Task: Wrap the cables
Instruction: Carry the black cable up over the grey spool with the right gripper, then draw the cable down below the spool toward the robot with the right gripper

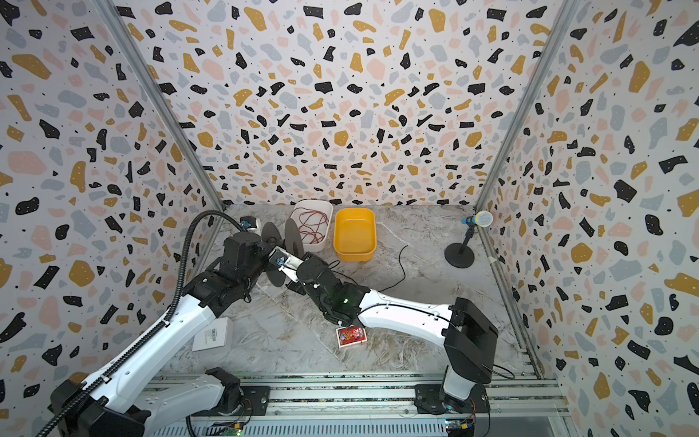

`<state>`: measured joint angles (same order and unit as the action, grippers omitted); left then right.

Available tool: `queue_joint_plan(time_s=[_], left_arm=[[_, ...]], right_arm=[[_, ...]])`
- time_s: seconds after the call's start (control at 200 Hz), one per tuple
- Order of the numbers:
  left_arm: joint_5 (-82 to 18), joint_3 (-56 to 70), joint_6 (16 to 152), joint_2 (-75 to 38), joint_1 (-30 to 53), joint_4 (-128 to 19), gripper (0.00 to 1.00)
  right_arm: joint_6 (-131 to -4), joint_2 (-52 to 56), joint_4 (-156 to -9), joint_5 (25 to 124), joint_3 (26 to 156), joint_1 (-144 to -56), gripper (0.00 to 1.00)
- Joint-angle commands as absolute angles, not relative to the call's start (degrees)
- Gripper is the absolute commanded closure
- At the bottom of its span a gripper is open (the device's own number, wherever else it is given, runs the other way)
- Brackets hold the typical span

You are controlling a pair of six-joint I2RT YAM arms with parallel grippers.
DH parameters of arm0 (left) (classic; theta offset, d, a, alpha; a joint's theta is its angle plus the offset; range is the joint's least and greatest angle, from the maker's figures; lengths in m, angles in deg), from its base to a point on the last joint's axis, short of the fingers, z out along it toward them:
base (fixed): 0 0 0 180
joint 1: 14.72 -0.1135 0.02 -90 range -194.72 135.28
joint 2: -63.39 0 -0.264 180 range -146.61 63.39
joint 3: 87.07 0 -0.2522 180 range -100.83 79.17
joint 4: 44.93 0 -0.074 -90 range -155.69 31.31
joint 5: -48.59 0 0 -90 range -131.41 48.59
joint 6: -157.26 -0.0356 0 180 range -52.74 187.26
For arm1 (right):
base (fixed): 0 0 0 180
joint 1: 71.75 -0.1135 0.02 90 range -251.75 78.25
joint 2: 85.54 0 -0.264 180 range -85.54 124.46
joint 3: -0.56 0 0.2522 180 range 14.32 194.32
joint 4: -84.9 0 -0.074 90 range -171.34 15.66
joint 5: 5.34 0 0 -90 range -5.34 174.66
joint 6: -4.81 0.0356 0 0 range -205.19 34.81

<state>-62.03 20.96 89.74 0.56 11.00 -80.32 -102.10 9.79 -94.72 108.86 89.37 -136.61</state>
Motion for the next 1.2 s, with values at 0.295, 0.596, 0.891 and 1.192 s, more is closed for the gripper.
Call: queue_joint_plan(time_s=[0.295,0.596,0.891,1.192], left_arm=[[-61.31,17.31,80.52,-0.46,10.69,-87.62,1.00],[-59.72,15.19,79.37,-0.80,10.69,-89.97,1.00],[-56.79,15.06,76.77,1.22,10.69,-91.69,1.00],[-56.08,14.08,75.74,0.93,10.68,-93.33,1.00]], right_arm=[[-100.01,14.95,-91.72,106.97,101.18,-127.16,0.94],[-97.41,14.32,-99.25,100.25,95.10,-125.20,0.75],[-93.83,15.60,-98.64,88.93,96.15,-120.75,0.85],[-90.11,16.27,-90.28,77.69,100.24,-116.85,0.90]])
